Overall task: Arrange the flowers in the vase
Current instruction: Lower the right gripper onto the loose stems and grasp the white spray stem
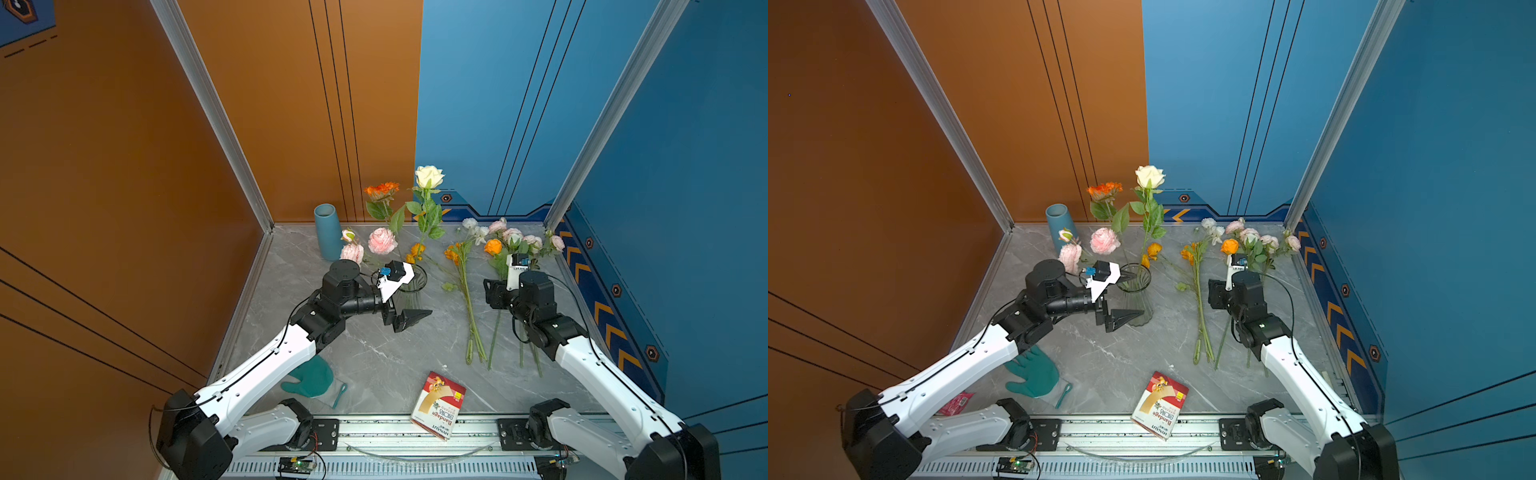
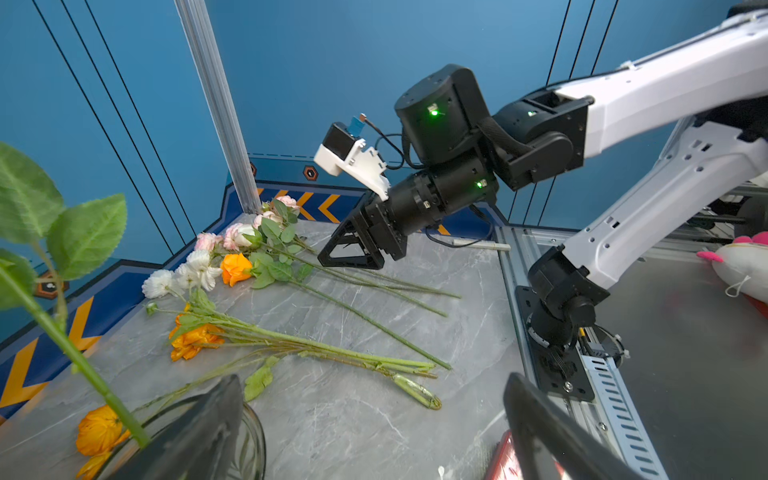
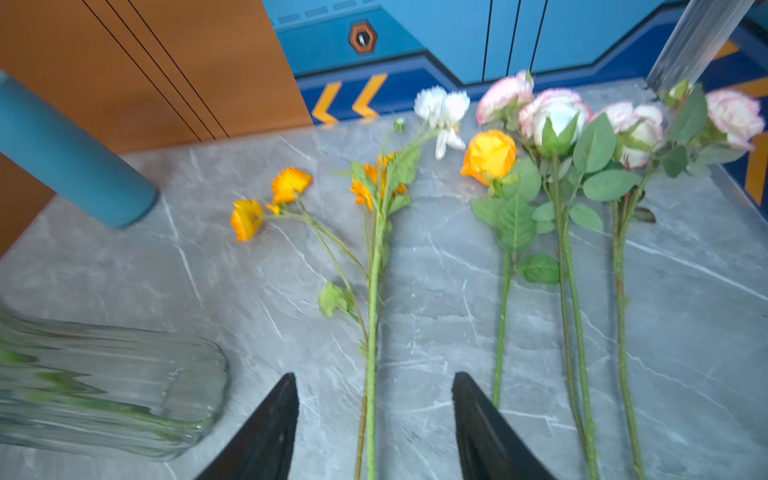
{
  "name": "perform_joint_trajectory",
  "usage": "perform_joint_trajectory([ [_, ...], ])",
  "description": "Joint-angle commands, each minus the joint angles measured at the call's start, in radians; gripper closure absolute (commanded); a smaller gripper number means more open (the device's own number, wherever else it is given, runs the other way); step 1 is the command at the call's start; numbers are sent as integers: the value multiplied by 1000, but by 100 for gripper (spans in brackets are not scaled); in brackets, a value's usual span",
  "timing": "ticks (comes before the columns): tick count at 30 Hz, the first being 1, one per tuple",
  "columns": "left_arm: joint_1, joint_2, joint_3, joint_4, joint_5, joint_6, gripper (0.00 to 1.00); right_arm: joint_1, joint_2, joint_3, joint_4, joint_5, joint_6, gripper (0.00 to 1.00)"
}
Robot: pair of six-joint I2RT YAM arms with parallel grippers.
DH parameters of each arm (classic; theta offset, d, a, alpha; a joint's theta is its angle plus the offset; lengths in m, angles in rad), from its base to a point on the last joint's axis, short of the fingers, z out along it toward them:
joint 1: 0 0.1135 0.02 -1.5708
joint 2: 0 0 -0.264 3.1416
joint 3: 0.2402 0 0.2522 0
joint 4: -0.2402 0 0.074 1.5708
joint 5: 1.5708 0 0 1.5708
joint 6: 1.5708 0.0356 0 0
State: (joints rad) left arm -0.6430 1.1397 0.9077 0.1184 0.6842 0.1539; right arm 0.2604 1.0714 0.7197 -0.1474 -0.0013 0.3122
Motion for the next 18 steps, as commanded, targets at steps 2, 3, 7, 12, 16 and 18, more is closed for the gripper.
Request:
perform_joint_trajectory([
  [2,-24,-4,-26,-35,-43,33,2,-17,144,51,-108,-126,68,54],
  [3,-30,-6,-27,-38,-43,35,2,-17,174,56,-101,-140,64,56],
  [7,-44,-18,-26,-75,-71,65,2,-19,277,62,-32,-187,70,65],
  [12,-44,-21,-20,-94,-77,76,2,-12,370,99,-29,-204,67,69],
  [16,-42,-21,-22,-94,-79,76,2,-2,414,106,-31,-189,59,70],
  [18,-39,-20,-23,-94,-79,76,2,2,428,106,-31,-175,51,70],
])
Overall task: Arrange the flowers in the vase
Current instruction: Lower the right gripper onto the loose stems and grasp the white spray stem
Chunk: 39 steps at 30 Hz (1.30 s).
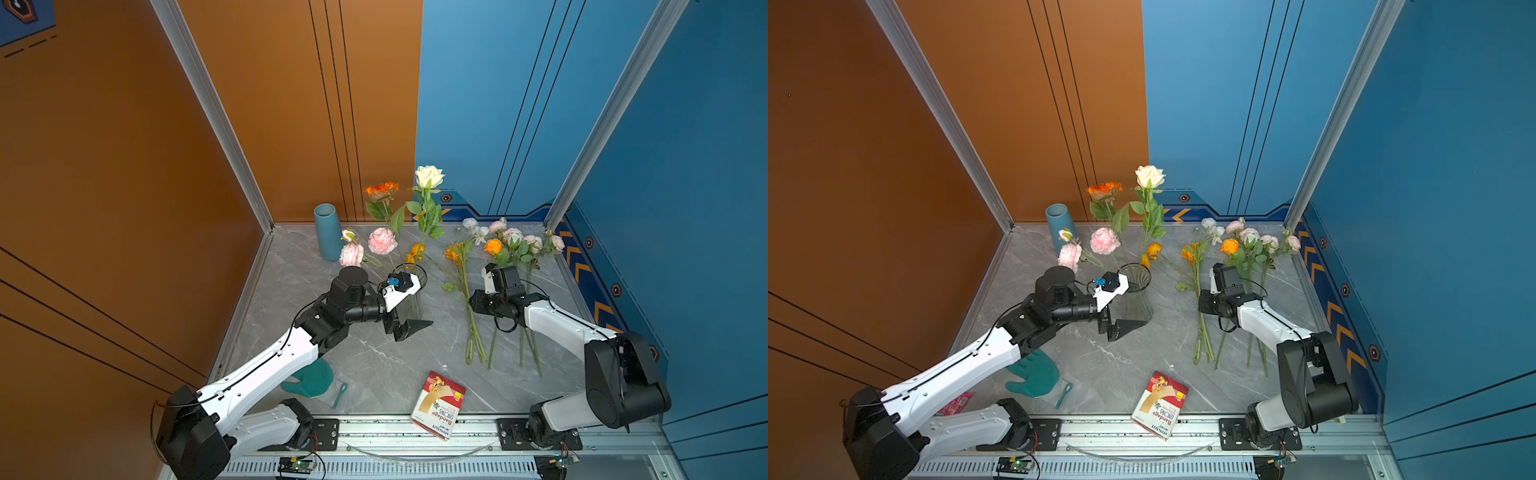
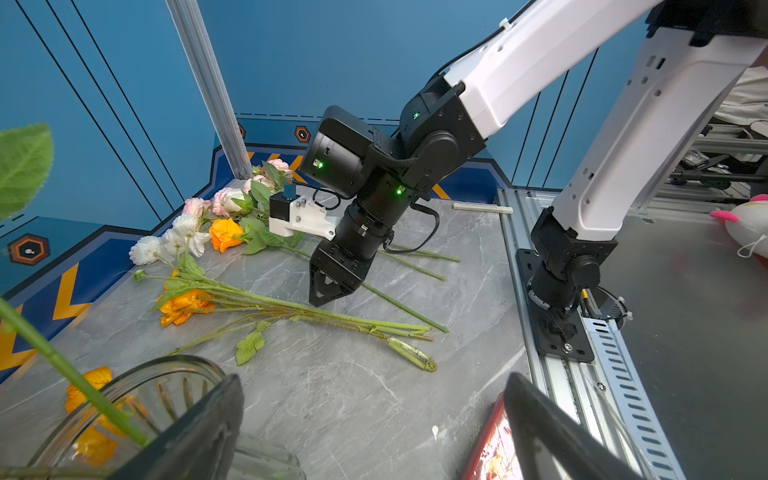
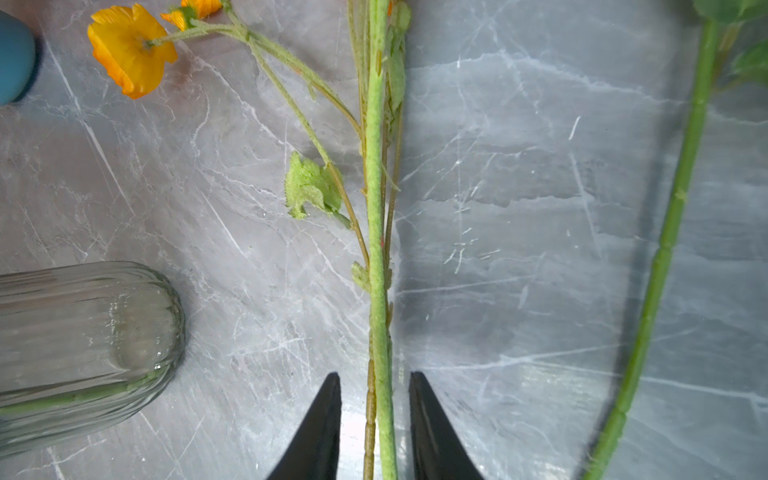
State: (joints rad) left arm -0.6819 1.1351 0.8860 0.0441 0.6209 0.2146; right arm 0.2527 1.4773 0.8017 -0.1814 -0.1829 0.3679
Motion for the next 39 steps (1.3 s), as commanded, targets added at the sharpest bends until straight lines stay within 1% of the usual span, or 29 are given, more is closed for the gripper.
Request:
perform_joint_trajectory([
  [1,-1,-14,1,-20,-14,14,2,10,28,24,7,16,-7,70],
  [9,3,-5,3,-20,0,8,2,11,73,44,20,44,-12,73],
  [21,2,-8,1,-20,2,7,2,12,136,71,21,27,-15,80],
  [24,3,-6,1,-20,3,5,2,12,133,71,23,29,-14,85],
  [28,3,-4,2,-20,5,4,2,10,120,70,17,34,-15,87],
  [36,3,0,2,-20,7,2,2,-13,57,65,-34,50,-45,99],
  [39,4,2,3,-20,9,2,2,-25,12,65,-67,65,-68,100],
])
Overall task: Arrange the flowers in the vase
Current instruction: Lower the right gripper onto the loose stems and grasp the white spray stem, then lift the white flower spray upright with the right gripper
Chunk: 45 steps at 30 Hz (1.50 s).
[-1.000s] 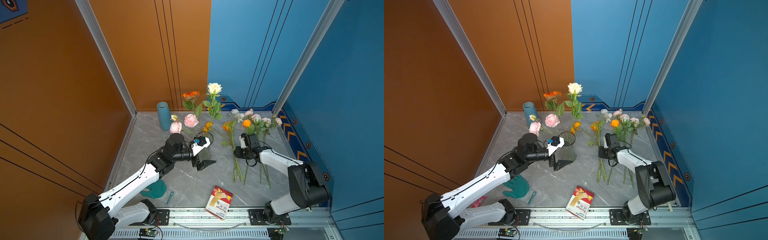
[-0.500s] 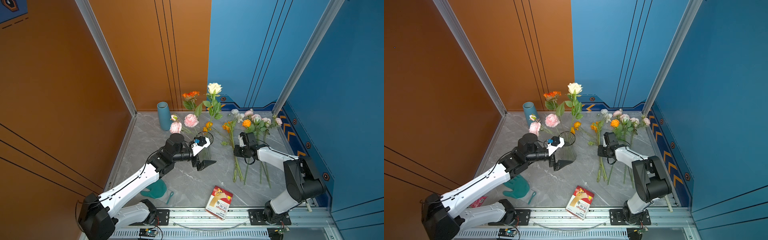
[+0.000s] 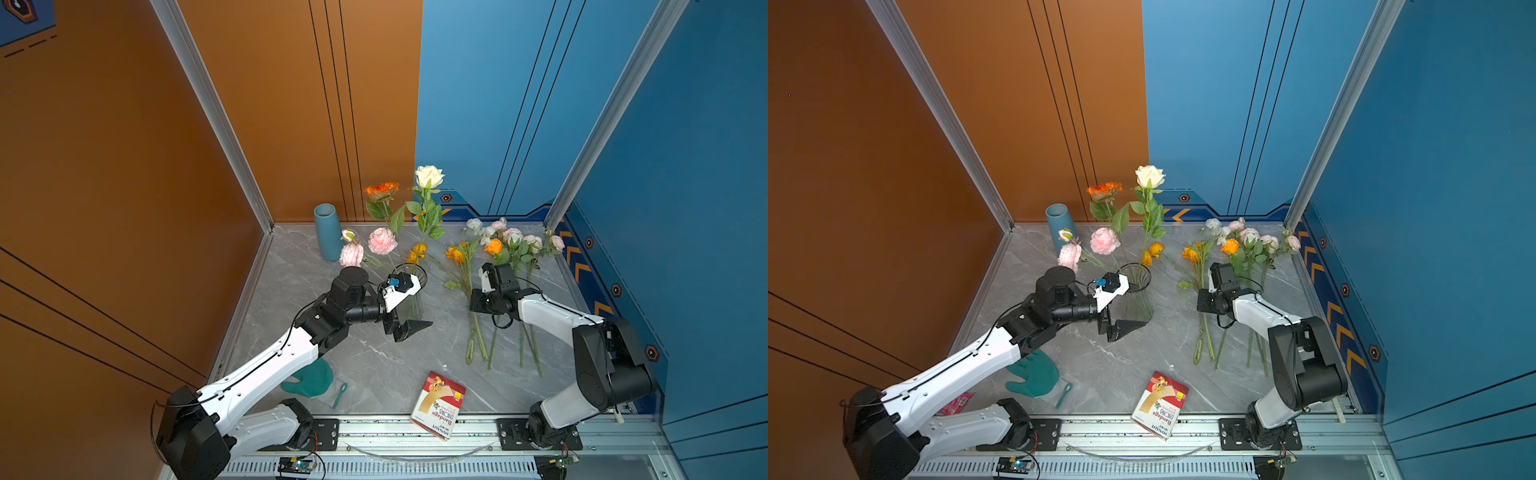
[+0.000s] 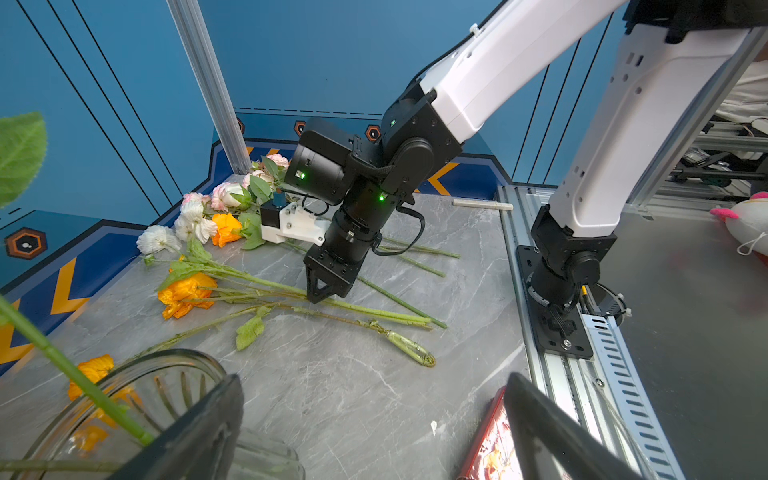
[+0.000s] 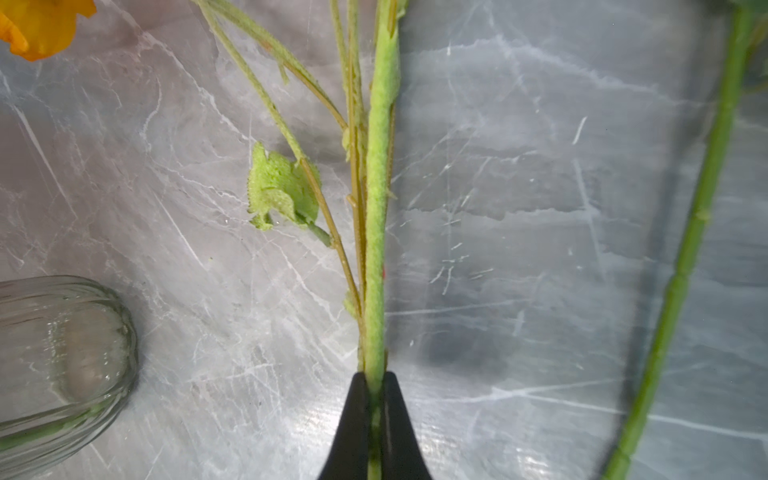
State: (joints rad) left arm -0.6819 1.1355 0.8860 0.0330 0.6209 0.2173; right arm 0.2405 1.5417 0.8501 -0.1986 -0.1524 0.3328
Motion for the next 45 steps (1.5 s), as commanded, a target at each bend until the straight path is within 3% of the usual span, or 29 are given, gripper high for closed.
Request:
perform_joint_trajectory([
  [1,2,3,4,-8,10,-2,2,-15,-69,16,-62,35,-40,100],
  [12,2,1,6,-8,19,-7,2,-55,-176,39,-227,60,-85,100],
  [21,4,-12,7,-8,21,-8,2,-63,-363,3,-149,22,-89,100],
  [26,37,-67,7,-10,27,-6,2,-60,-502,-52,75,18,50,100],
  [30,95,-131,6,-10,31,2,2,-14,-587,-98,318,140,150,100],
  [35,175,-191,19,-11,45,4,2,102,-606,-107,543,338,121,100],
  [45,144,-313,-65,-32,-114,0,2,375,-490,-32,934,531,-44,100],
])
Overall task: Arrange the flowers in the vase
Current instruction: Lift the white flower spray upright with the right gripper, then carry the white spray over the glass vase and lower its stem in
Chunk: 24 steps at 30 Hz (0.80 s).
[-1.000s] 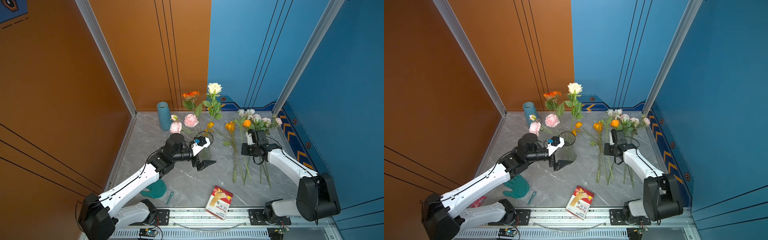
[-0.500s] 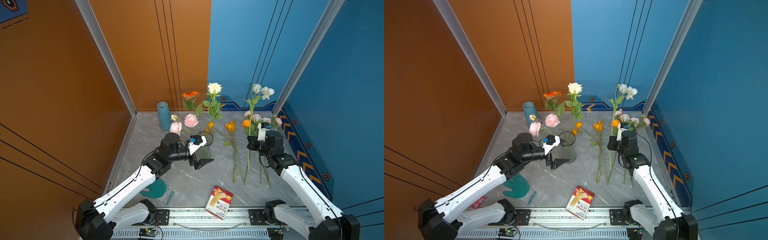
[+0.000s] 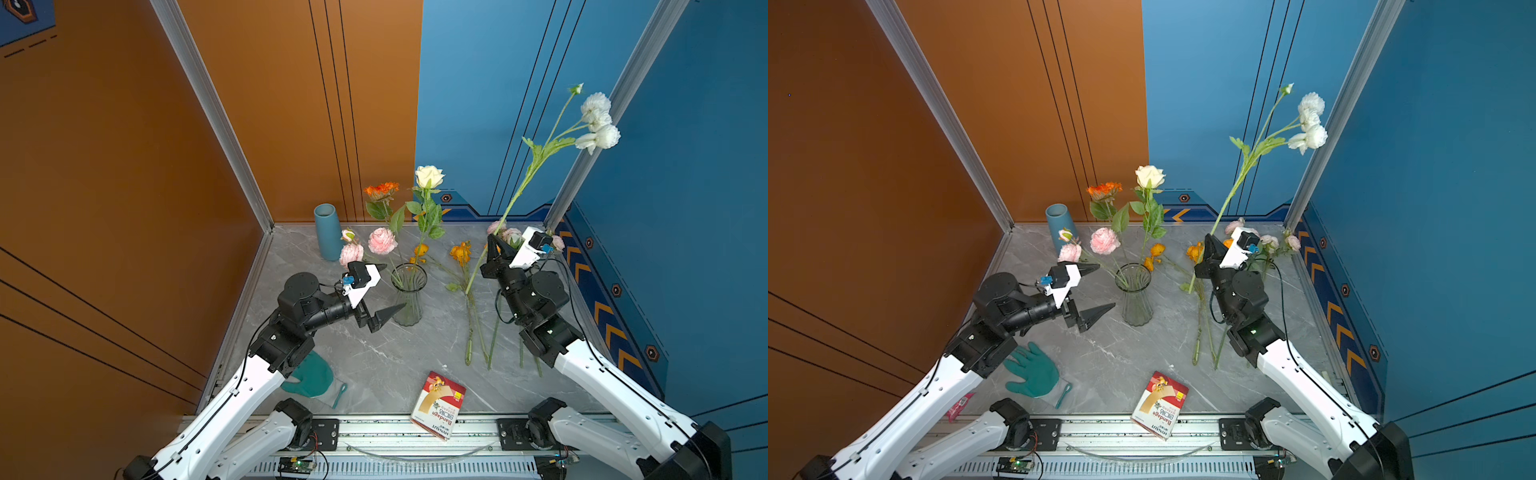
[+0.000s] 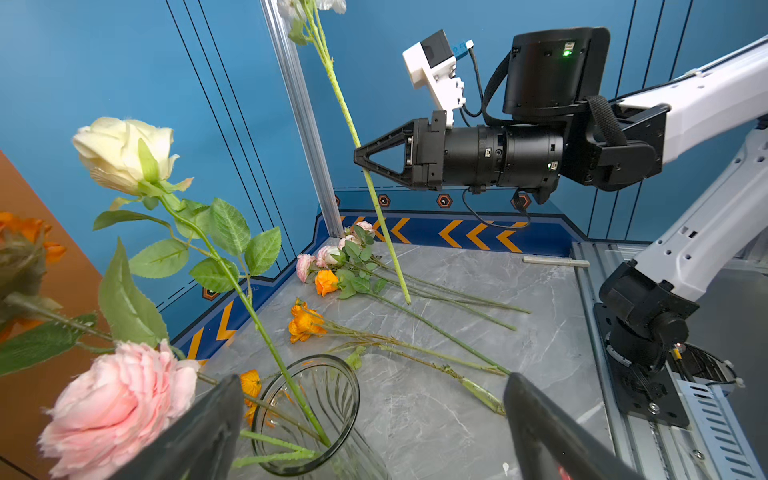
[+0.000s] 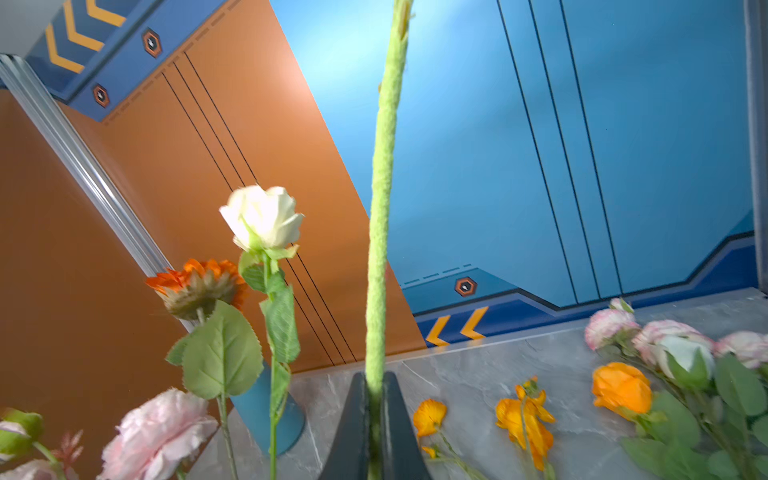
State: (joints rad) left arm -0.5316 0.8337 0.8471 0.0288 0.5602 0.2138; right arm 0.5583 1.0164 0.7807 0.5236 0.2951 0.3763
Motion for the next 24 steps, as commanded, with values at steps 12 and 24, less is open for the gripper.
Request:
perform_joint_trajectory([
  [12,28,-94,-67,-88,-69,35,2,302,331,112,709,129,-280,100],
  [24,138,-96,-103,12,31,-66,2,386,538,93,894,260,-289,100],
])
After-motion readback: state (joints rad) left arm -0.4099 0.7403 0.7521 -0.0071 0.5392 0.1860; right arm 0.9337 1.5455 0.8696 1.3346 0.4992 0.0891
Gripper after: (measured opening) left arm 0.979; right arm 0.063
